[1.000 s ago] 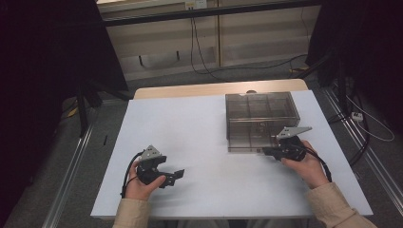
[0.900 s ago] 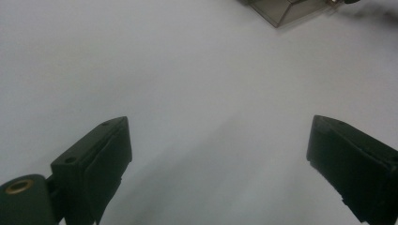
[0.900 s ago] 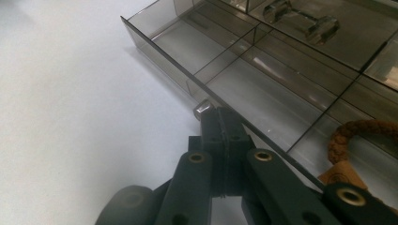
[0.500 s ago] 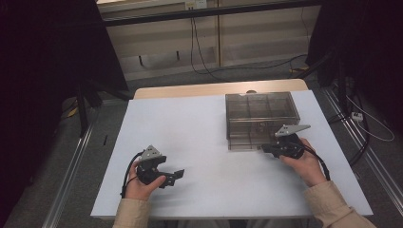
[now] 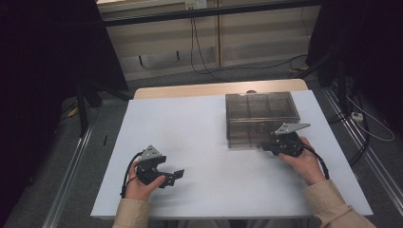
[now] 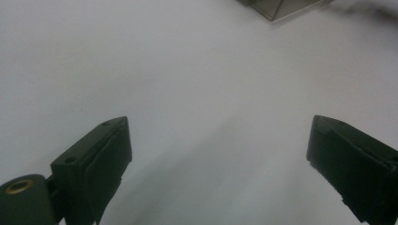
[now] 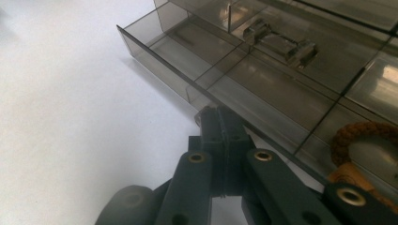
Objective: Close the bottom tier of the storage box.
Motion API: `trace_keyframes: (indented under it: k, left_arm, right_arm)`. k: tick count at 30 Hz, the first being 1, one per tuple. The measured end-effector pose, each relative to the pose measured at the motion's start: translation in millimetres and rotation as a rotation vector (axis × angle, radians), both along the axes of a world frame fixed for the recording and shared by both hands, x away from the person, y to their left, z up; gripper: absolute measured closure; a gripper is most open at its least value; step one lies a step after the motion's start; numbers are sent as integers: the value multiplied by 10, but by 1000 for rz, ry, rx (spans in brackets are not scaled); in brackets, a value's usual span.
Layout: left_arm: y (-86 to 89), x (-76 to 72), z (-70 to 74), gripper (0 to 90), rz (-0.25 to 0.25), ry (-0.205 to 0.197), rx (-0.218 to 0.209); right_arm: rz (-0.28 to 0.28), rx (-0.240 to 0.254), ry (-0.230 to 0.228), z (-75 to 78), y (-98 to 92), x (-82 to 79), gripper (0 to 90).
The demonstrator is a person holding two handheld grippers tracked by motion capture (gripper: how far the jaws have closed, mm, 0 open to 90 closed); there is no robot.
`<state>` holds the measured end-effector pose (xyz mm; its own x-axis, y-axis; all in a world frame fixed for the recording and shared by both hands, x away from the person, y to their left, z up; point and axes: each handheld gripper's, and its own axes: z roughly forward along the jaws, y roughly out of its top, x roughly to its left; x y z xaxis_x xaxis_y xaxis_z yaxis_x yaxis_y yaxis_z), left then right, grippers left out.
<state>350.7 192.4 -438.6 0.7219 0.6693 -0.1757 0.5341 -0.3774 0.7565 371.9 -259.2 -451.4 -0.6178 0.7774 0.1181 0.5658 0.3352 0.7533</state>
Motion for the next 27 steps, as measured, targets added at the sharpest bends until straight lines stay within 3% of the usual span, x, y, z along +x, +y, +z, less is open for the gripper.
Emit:
trace_keyframes:
  k: [27]
  left_arm:
    - [1, 8, -7, 71, -2, 5, 2]
  right_arm:
    - [-12, -11, -14, 0, 18, 69, 900]
